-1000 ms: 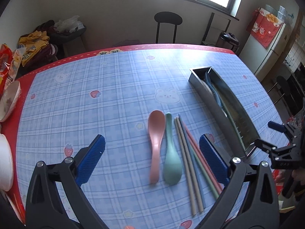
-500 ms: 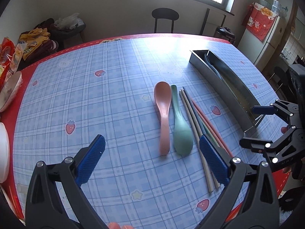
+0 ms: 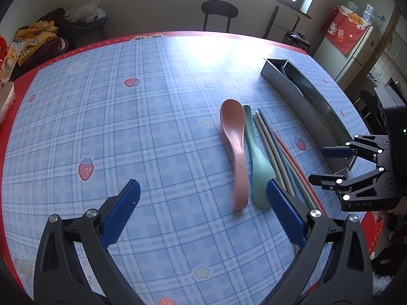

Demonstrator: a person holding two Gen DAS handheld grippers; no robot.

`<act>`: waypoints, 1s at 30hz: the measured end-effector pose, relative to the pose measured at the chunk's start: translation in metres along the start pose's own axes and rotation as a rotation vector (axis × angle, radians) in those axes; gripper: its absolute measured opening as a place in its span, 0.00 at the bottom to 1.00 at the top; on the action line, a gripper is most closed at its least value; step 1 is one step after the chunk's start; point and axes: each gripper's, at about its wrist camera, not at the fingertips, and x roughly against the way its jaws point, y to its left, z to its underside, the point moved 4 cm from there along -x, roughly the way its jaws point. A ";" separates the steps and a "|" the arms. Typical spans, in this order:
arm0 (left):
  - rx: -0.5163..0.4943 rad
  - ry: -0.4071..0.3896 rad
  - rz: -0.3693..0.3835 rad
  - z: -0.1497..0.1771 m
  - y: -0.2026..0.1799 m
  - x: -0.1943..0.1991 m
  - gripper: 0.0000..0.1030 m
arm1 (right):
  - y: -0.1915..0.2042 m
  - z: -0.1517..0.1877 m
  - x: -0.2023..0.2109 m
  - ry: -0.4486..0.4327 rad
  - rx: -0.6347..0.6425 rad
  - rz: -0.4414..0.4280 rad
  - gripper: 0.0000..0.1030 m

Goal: Organize utensils
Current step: 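Move both grippers over the pink spoon and pink chopstick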

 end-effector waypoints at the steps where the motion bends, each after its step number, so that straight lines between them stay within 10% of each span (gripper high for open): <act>1: 0.005 0.002 0.005 0.000 0.000 -0.002 0.95 | -0.001 0.000 -0.002 0.008 0.003 0.008 0.51; 30: 0.052 0.079 0.059 -0.001 0.001 -0.028 0.83 | 0.006 -0.012 -0.027 0.036 0.073 -0.032 0.17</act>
